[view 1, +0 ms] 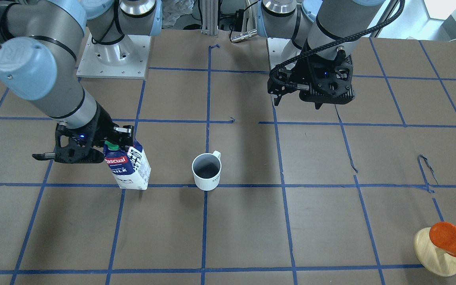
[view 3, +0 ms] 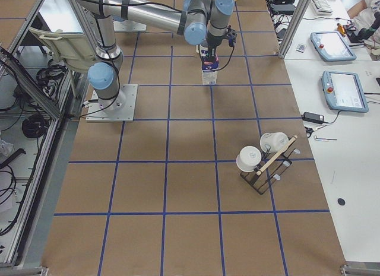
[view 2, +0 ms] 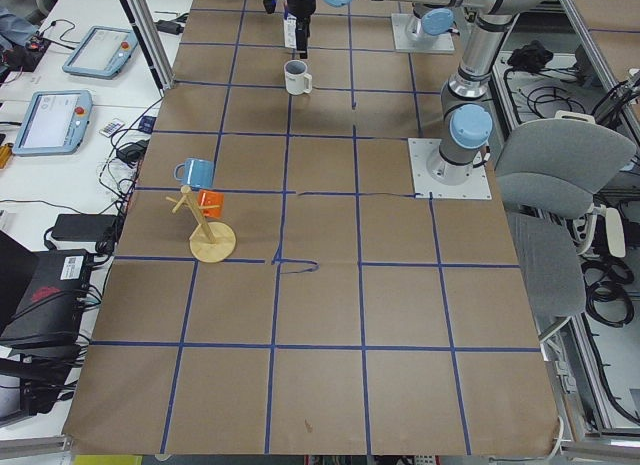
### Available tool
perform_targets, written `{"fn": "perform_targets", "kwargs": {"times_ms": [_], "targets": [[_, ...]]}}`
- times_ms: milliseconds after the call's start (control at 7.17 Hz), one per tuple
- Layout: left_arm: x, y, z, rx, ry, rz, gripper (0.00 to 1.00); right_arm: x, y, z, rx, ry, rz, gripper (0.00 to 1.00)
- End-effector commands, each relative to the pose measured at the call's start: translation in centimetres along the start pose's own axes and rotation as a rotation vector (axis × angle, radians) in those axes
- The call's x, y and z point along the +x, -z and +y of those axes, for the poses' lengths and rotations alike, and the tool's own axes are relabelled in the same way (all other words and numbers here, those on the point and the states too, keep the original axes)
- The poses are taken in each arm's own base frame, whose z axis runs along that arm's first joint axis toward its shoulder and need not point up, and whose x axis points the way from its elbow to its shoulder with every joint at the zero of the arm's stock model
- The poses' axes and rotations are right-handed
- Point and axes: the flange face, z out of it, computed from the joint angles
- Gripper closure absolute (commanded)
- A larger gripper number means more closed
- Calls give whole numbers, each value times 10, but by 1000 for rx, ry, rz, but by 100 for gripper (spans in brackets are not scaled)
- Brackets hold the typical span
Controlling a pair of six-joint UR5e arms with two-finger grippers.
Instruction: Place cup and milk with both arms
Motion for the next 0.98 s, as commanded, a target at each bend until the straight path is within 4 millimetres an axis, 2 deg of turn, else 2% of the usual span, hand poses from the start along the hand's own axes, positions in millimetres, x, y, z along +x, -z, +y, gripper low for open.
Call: {"fn": "perform_targets", "kwargs": {"times_ms": [0, 140, 279, 419, 558, 837], "targets": [[-7, 5, -6, 47, 16, 8, 0, -67, -23, -8, -28, 11, 1, 62], [-7, 9, -5, 58, 16, 7, 0, -77, -31, -8, -38, 34, 6, 62], [-8, 10, -6, 72, 15, 5, 0, -77, -37, -10, -44, 39, 7, 62], [-8, 21, -4, 93, 18, 7, 0, -77, -40, -11, -50, 40, 9, 62], [-13, 7, -7, 65, 22, -2, 0, -81, -45, -12, -54, 47, 9, 62], [-18, 14, -5, 82, 31, -2, 0, -88, -47, -12, -44, 61, 8, 59]]}}
